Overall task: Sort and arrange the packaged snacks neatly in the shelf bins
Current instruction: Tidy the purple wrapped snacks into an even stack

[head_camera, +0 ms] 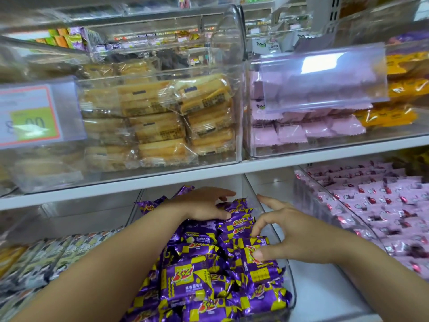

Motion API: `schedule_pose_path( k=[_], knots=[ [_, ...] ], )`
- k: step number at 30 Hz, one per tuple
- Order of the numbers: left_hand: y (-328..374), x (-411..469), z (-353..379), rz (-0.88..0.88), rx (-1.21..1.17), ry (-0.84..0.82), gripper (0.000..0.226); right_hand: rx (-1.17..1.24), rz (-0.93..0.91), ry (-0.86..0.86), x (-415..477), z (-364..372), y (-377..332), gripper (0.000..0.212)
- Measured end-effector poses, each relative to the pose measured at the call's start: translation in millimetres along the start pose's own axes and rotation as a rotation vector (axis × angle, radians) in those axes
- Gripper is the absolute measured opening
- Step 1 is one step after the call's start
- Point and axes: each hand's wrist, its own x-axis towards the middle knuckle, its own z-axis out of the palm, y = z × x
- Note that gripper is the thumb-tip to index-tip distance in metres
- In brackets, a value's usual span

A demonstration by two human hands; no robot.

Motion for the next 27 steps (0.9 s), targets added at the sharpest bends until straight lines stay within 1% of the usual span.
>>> schedule_pose_path(
  k=[3,5,7,9,11,14,17,20,21,23,25,27],
  knots=[
    [4.5,-8.3,-6.3,0.032,-0.032,0.110,0.050,0.007,0.004,0.014,-0.9,-0.7,0.0,0.027],
    [7.7,-14.8,-8.4,0.066,-0.052,0.177,0.038,-0.024,0.008,0.022,-1.1,0.0,0.8,0.043],
    [12.2,-22.3,-7.9,0.103,-0.047,0.198,0.025,-0.099,0.014,0.014,-2.7,1.6,0.2,0.059],
    [17.5,-31.4,-6.5,0.147,-0.018,0.181,0.018,-0.182,0.014,0.002,-4.7,3.0,-0.9,0.065],
    [22.2,-43.5,-5.1,0.169,-0.032,0.157,0.017,-0.222,0.012,-0.006,-6.6,3.6,-2.7,0.061],
    [21.6,-63.2,-7.0,0.142,-0.099,0.128,0.012,-0.204,-0.016,0.016,-8.8,4.6,-6.5,0.038],
    [19.3,-85.5,-10.5,0.108,-0.161,0.086,0.005,-0.197,-0.066,0.113,-10.2,7.7,-9.0,0.040],
    [17.5,-109.5,-11.1,0.076,-0.187,0.036,0.004,-0.060,-0.086,0.241,-12.9,10.2,-14.2,0.040],
    [18.1,-118.2,-11.6,0.057,-0.183,0.002,0.010,-0.012,-0.089,0.273,-14.3,11.1,-16.8,0.039],
    [18.3,-134.4,-12.5,-0.006,-0.099,-0.079,0.033,0.050,-0.095,0.311,-15.8,13.8,-19.9,0.038],
    [19.5,-147.3,-10.9,-0.069,0.097,-0.124,0.052,0.085,-0.117,0.342,-17.0,16.2,-22.3,0.036],
    [21.6,-154.3,-5.8,-0.099,0.318,-0.105,0.060,0.142,-0.136,0.349,-19.4,18.1,-24.5,0.035]
  ],
)
